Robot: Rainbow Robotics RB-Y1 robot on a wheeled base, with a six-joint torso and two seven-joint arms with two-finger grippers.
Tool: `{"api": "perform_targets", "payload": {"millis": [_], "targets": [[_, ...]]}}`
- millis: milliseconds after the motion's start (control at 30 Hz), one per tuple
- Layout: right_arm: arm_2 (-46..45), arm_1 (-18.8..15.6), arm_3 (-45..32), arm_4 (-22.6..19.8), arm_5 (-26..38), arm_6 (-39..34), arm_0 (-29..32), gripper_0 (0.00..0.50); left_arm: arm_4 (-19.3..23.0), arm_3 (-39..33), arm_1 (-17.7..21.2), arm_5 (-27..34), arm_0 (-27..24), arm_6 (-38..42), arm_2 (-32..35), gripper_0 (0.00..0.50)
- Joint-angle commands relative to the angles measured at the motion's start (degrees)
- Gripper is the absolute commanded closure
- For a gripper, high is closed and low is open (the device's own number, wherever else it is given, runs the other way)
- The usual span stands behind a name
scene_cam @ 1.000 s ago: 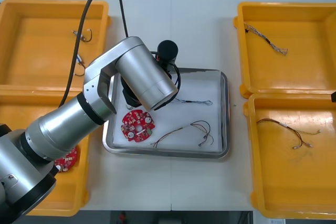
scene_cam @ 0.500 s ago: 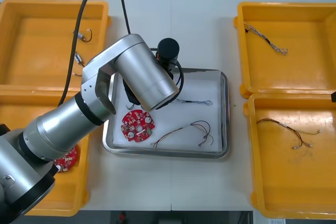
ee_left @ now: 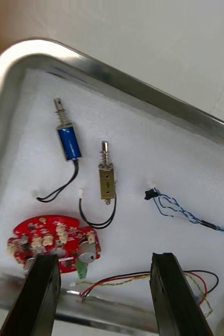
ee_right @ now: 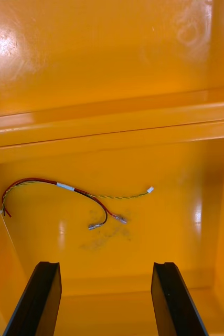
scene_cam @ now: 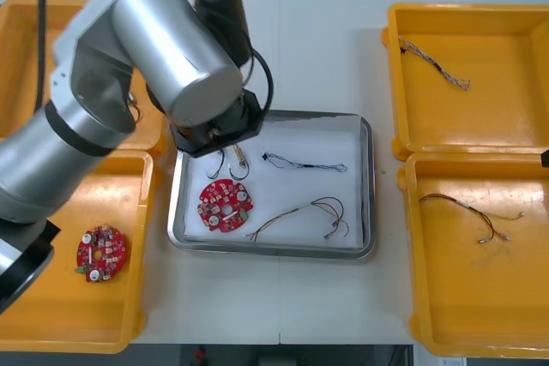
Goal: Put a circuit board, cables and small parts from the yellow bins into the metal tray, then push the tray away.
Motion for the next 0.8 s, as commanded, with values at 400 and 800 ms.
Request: {"api": "perform_targets", "payload": {"millis": [400, 800], "targets": [[0.97, 1.23, -1.1, -0.24, 0.55, -0.74, 0.97, 0.0, 15.51, -3.77, 17.35, 2.88, -4.38, -8.53, 12.05, 0.0], [13.01, 1.06, -1.19, -2.61, 1.52, 2.95, -10.98, 0.0, 24.92, -3.59, 31.06, 0.81, -2.62, -21.01, 12.23, 0.0]]}}
